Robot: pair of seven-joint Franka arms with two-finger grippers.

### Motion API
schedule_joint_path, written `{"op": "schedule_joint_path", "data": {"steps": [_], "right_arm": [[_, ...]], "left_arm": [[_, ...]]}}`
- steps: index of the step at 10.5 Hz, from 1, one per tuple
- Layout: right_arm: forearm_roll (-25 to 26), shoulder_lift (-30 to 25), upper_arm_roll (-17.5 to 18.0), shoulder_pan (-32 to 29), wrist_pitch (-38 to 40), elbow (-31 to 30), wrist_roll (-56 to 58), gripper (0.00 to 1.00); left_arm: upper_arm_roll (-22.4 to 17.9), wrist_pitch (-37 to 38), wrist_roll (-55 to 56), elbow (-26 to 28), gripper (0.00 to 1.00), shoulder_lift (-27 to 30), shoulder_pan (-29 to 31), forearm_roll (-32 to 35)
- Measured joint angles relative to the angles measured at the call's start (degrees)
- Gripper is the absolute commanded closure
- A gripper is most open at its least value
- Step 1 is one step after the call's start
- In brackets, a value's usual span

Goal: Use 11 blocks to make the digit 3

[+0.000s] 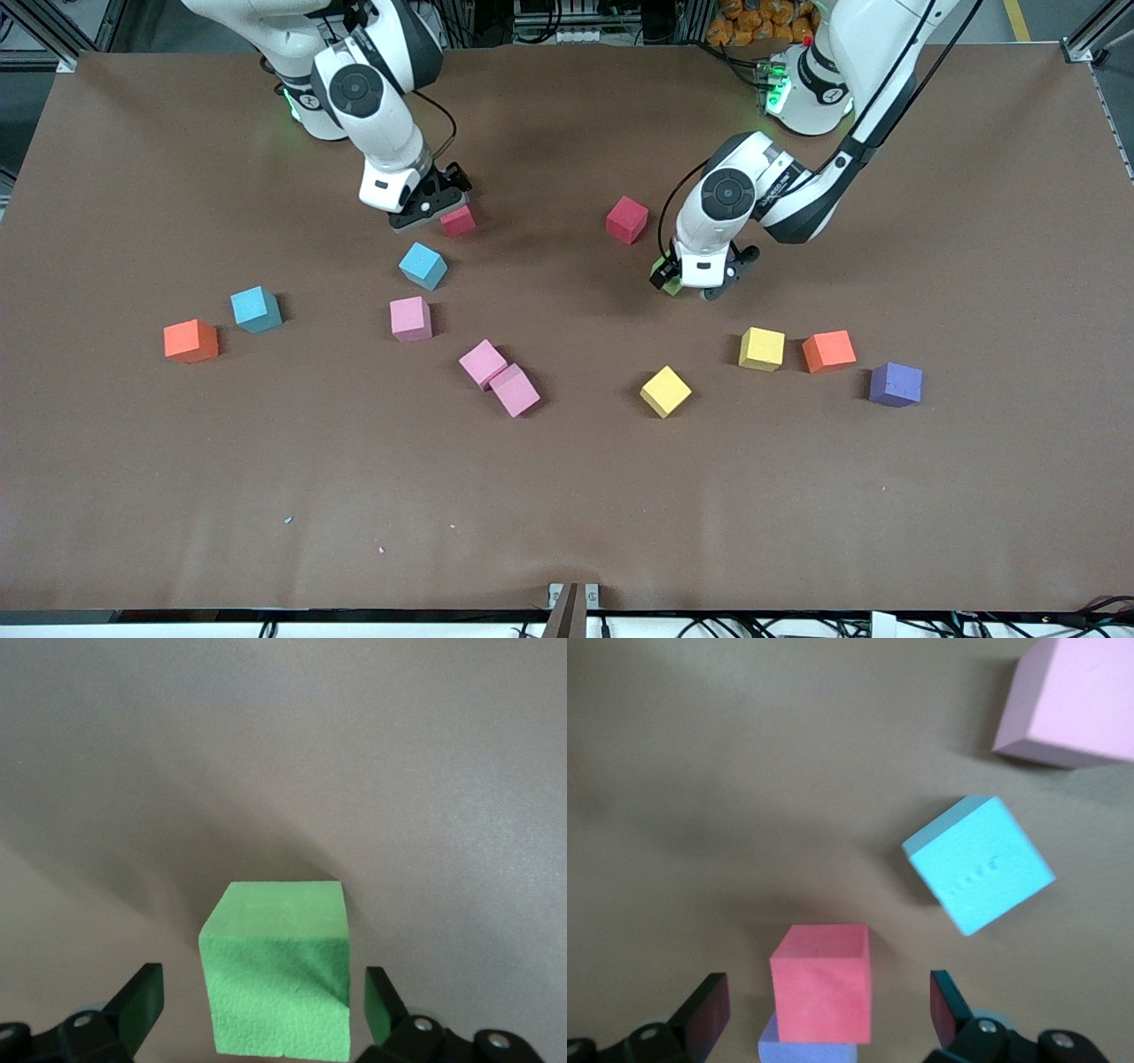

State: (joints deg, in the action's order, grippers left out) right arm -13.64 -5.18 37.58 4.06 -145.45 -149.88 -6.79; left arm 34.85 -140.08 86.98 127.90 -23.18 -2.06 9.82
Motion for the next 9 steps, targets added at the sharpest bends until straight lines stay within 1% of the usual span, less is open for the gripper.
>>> {"op": "schedule_joint_path", "data": {"steps": [2,4,5,6,7,8,9], "right_arm": [[0.0,2.7,2.7,0.1,-5.2,-2.3,-2.9,0.00],[-0.1,5.7,2.8,0.1,-6.9,-2.9,-3.5,0.00],[-0.1,6.7,2.7,0.1,-7.4,-3.0,-3.7,0.00],[-0.1,7.3,2.7,0.1,-7.5,-3.0,-3.9,0.00],[-0.1,7.8,2.7,0.1,-7.6,-3.0,-3.9,0.00],[-0.1,8.1,2.7,0.1,-7.6,-3.0,-4.0,0.00],[-0.1,8.4,2.6,0.1,-7.6,-3.0,-4.0,0.00]], "left_arm": [[0.0,0.0,0.0,-0.2,0.00,-0.7,-0.1,0.4],[0.0,0.0,0.0,-0.4,0.00,-1.3,-0.1,0.5],[0.0,0.0,0.0,-0.5,0.02,-1.5,-0.1,0.8],[0.0,0.0,0.0,-0.5,0.08,-1.8,-0.1,1.7],[0.0,0.0,0.0,-0.7,0.24,-2.3,-0.1,2.3],[0.0,0.0,0.1,-0.8,0.49,-2.7,-0.1,2.6],[0.0,0.0,0.0,-1.2,0.68,-3.0,-0.1,2.7]]}}
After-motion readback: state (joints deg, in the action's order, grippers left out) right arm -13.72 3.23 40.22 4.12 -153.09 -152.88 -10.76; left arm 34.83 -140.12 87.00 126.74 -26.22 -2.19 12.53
